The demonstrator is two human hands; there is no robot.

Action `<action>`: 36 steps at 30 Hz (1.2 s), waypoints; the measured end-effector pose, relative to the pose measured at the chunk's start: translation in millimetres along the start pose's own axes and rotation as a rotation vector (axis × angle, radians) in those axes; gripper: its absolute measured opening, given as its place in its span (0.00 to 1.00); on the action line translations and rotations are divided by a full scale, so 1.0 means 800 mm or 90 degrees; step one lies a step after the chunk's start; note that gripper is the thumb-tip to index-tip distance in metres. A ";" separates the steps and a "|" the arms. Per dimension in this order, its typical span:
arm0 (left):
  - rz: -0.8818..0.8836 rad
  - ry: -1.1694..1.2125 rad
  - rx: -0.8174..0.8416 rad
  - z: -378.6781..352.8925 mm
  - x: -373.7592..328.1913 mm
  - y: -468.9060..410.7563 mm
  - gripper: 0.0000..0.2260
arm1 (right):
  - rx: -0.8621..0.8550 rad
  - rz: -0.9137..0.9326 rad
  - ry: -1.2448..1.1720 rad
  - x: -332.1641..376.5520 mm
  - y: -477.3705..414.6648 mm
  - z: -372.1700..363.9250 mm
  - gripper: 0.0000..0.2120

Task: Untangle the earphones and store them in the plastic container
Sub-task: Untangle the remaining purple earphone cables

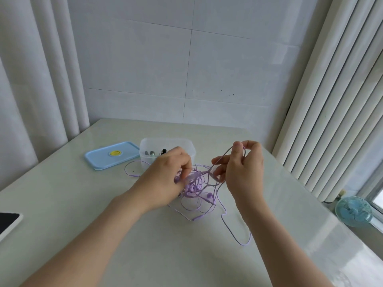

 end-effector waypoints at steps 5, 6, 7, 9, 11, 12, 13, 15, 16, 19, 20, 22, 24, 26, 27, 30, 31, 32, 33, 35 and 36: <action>0.005 0.030 -0.062 0.008 0.007 -0.002 0.28 | 0.025 0.045 0.104 -0.005 0.000 -0.006 0.05; 0.004 0.041 -0.071 0.008 0.008 -0.002 0.29 | 0.044 0.017 0.072 -0.006 0.000 -0.008 0.05; 0.003 0.051 -0.081 0.008 0.008 -0.002 0.30 | 0.065 -0.003 0.050 -0.004 0.001 -0.011 0.05; 0.004 0.063 -0.104 0.011 0.008 -0.002 0.30 | 0.104 -0.030 0.032 -0.002 0.003 -0.015 0.04; 0.013 0.074 -0.131 0.014 0.011 -0.002 0.29 | 0.139 -0.058 0.016 -0.002 0.006 -0.016 0.01; 0.022 0.086 -0.148 0.015 0.012 -0.002 0.28 | 0.158 -0.073 0.013 -0.002 0.008 -0.016 0.02; 0.034 0.098 -0.165 0.017 0.013 -0.002 0.28 | 0.184 -0.090 0.009 -0.002 0.009 -0.017 0.02; 0.066 0.111 -0.191 0.018 0.014 0.000 0.27 | 0.250 -0.127 -0.014 -0.001 0.014 -0.021 0.03; 0.082 0.113 -0.201 0.019 0.015 0.001 0.26 | 0.285 -0.141 -0.028 -0.001 0.017 -0.024 0.03; 0.132 0.115 -0.226 0.020 0.022 0.002 0.23 | 0.380 -0.158 -0.032 -0.002 0.026 -0.033 0.07; 0.153 0.119 -0.232 0.020 0.026 0.003 0.23 | 0.411 -0.156 -0.031 -0.002 0.029 -0.036 0.09; 0.196 0.129 -0.237 0.018 0.035 0.003 0.23 | 0.460 -0.127 -0.007 -0.003 0.034 -0.041 0.12; 0.227 0.111 -0.247 0.017 0.040 0.005 0.22 | 0.492 -0.076 0.054 -0.004 0.038 -0.044 0.15; 0.238 0.073 -0.259 0.017 0.043 0.006 0.21 | 0.513 -0.055 0.083 -0.007 0.041 -0.047 0.19; 0.241 0.062 -0.261 0.017 0.044 0.005 0.22 | 0.514 -0.052 0.082 -0.009 0.041 -0.048 0.20; 0.262 0.012 -0.256 0.021 0.046 0.007 0.23 | 0.462 -0.047 0.056 -0.011 0.034 -0.046 0.18; 0.283 -0.001 -0.257 0.025 0.048 0.008 0.23 | 0.436 -0.045 0.044 -0.012 0.030 -0.044 0.16; 0.306 -0.001 -0.264 0.029 0.050 0.009 0.21 | 0.412 -0.045 0.033 -0.012 0.027 -0.041 0.14; 0.330 0.017 -0.267 0.032 0.052 0.010 0.19 | 0.395 -0.047 0.024 -0.013 0.024 -0.039 0.12; 0.364 0.111 -0.251 0.037 0.052 0.008 0.14 | 0.381 -0.058 0.007 -0.013 0.020 -0.037 0.09; 0.365 0.171 -0.238 0.037 0.048 0.006 0.12 | 0.379 -0.064 -0.003 -0.013 0.020 -0.036 0.08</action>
Point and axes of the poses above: each hand's wrist, its own y-axis away from the middle knuckle, its own z-axis out of the back of the hand, x = y × z, the point moved 5 cm from there along -y, towards the middle knuckle, and after that the axes turned 2 degrees about -y, right-handed, at the moved point
